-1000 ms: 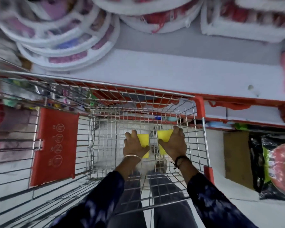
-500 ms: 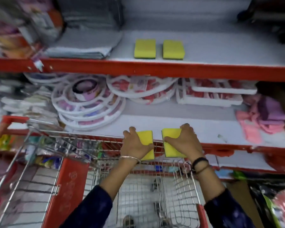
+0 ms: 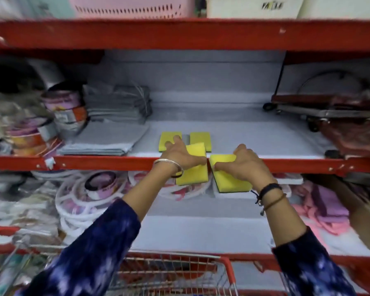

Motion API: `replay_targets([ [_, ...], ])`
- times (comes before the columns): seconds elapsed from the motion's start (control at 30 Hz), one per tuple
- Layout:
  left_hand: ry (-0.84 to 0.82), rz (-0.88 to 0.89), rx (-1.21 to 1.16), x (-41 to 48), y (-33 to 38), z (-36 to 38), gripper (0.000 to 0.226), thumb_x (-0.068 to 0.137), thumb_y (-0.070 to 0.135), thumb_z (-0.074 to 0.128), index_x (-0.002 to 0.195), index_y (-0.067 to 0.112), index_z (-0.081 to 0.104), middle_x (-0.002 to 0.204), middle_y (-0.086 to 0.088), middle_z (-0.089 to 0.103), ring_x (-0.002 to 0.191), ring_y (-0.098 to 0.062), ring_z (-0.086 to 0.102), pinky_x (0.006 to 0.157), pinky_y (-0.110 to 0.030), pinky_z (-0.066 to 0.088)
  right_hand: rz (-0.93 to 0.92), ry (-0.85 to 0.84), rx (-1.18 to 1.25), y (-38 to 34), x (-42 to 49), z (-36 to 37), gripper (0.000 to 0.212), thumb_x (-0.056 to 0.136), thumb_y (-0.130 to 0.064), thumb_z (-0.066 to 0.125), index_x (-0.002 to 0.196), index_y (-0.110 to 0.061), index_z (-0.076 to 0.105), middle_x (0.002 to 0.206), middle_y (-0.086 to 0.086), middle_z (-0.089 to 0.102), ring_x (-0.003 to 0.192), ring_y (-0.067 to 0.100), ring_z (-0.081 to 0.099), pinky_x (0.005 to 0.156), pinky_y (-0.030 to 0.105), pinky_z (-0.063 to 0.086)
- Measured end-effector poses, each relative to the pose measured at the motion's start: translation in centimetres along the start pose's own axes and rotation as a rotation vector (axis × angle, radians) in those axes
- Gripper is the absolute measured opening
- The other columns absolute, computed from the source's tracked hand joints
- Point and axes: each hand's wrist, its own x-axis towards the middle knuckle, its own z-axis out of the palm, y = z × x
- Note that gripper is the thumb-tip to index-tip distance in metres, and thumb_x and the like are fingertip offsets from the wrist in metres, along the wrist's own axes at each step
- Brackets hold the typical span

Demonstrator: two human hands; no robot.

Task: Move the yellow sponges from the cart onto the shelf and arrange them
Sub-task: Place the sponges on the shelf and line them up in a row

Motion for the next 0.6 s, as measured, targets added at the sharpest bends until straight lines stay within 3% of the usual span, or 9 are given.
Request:
replay_targets([
  [0.1, -0.005, 0.000, 0.057, 2.7, 2.9, -0.8, 0.107, 0.070, 0.054, 0.072, 0.148, 0.007, 0.015, 0.153, -0.021, 0.023, 0.139, -0.036, 0.033, 0.107, -0.041, 0.039, 0.011, 0.029, 0.007, -0.1, 2.5, -2.2, 0.077, 0.071, -0.055, 0.072, 0.125, -0.008, 0.043, 0.129, 0.014, 0.051, 0.120, 0.035, 0.049, 0.084, 0.036, 0.042],
  [0.27, -0.009, -0.002, 0.146, 7.2, 7.3, -0.6, 0.112, 0.073, 0.057, 0.067, 0.152, 0.010, 0.004, 0.156, -0.020, 0.014, 0.140, -0.038, 0.031, 0.109, -0.043, 0.039, 0.052, 0.074, 0.006, 0.6, 7.5, -5.3, 0.086, 0.071, -0.057, 0.071, 0.134, -0.007, 0.040, 0.138, 0.014, 0.048, 0.126, 0.035, 0.047, 0.096, 0.040, 0.044],
  [0.4, -0.102, -0.011, 0.218, 10.0, 9.8, 0.8, 0.117, 0.079, 0.063, 0.058, 0.150, 0.004, -0.015, 0.160, -0.019, -0.001, 0.148, -0.034, 0.008, 0.119, -0.040, 0.027, 0.076, 0.079, -0.007, 1.4, 10.5, -6.4, 0.079, 0.072, -0.056, 0.070, 0.127, -0.007, 0.042, 0.135, 0.014, 0.051, 0.121, 0.035, 0.051, 0.086, 0.037, 0.045],
  [0.47, -0.118, -0.058, 0.205, 11.1, 10.9, 1.5, 0.123, 0.075, 0.065, 0.061, 0.150, 0.004, -0.015, 0.160, -0.018, 0.006, 0.147, -0.035, 0.015, 0.116, -0.041, 0.031, 0.092, 0.072, -0.014, 1.9, 11.6, -6.5, 0.078, 0.074, -0.054, 0.068, 0.129, -0.007, 0.041, 0.135, 0.013, 0.051, 0.120, 0.034, 0.052, 0.083, 0.034, 0.044],
  [0.6, -0.152, -0.095, 0.218, 12.7, 12.4, 3.5, 0.119, 0.065, 0.059, 0.072, 0.149, 0.008, 0.005, 0.151, -0.015, 0.032, 0.132, -0.036, 0.045, 0.104, -0.042, 0.047, 0.141, 0.031, -0.048, 3.0, 13.5, -6.2, 0.087, 0.077, -0.057, 0.065, 0.140, -0.006, 0.033, 0.143, 0.015, 0.046, 0.126, 0.035, 0.050, 0.096, 0.037, 0.046],
])
